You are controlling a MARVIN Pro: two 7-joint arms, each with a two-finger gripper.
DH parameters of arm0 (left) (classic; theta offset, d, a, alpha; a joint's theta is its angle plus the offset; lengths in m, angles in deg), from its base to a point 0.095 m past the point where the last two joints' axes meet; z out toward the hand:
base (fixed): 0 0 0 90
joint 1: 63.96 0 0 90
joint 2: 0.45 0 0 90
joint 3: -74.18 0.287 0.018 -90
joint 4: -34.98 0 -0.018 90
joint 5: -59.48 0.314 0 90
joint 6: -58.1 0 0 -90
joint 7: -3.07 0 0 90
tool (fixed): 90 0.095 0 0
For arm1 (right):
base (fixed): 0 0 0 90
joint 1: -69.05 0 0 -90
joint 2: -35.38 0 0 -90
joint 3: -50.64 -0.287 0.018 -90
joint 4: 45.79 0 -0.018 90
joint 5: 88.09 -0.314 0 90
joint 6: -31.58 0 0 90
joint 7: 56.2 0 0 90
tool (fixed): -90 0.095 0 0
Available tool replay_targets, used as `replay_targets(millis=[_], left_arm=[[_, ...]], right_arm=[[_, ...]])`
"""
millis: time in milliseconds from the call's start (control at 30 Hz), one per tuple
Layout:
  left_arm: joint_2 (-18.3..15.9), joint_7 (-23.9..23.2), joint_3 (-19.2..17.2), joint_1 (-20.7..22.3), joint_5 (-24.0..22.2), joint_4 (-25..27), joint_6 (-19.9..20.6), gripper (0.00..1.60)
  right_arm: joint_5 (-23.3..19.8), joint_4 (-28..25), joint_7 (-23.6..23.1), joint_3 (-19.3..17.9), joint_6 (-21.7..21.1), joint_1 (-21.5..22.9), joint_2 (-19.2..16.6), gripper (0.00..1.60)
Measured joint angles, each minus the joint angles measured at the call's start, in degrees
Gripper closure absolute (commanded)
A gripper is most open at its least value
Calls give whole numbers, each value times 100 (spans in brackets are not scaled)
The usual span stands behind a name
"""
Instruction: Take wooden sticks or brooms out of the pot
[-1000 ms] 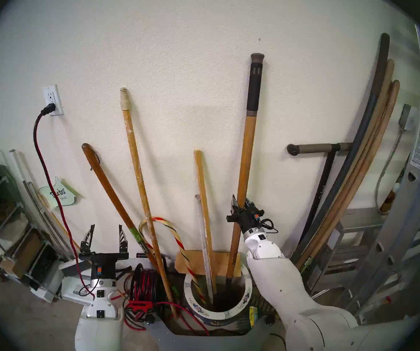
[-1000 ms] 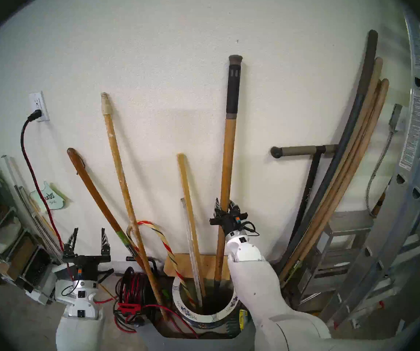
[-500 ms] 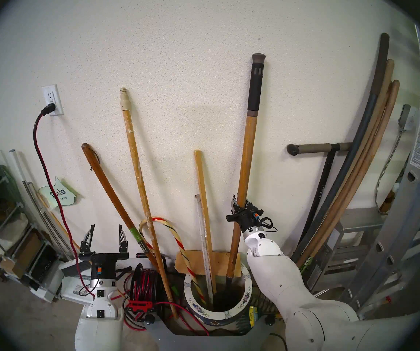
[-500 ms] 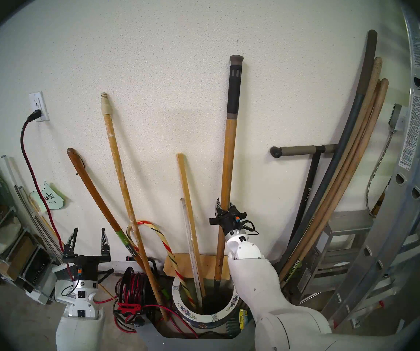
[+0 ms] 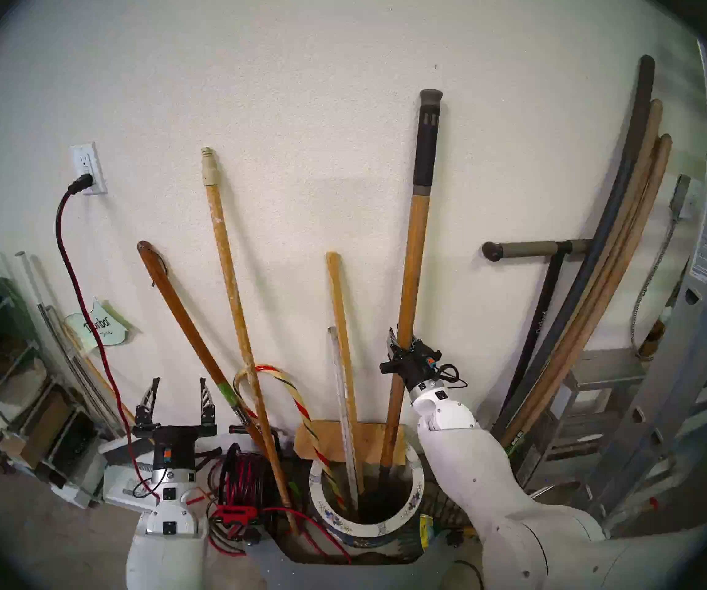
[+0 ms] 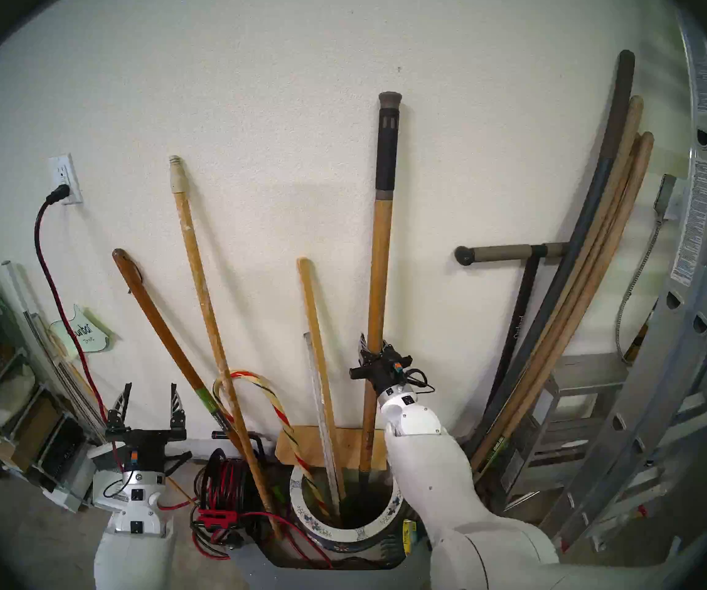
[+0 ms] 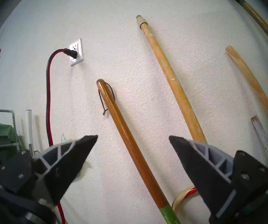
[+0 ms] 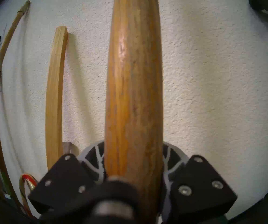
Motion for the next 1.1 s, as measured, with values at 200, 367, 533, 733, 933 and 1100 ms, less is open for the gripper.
replay_targets(millis=[200, 367, 533, 733, 933, 1100], left_arm=[[0, 0, 0, 0, 0, 0, 0, 0], [0, 0, -2, 0, 0, 0, 0, 0], [0, 0, -2, 0, 0, 0, 0, 0], [0, 0, -2, 0, 0, 0, 0, 0], [0, 0, -2, 0, 1, 0, 0, 0], [0, 0, -2, 0, 1, 0, 0, 0]], right_arm=[[-48, -456, -164, 16, -368, -238, -6, 160], [-54, -854, -193, 9, -604, -468, -35, 160], [-121, -1292, -275, -35, -895, -722, -93, 160], [-248, -1802, -465, -123, -1211, -1039, -193, 160], [-418, -2361, -769, -232, -1488, -1429, -314, 160], [-513, -2751, -1006, -221, -1684, -1713, -373, 160]])
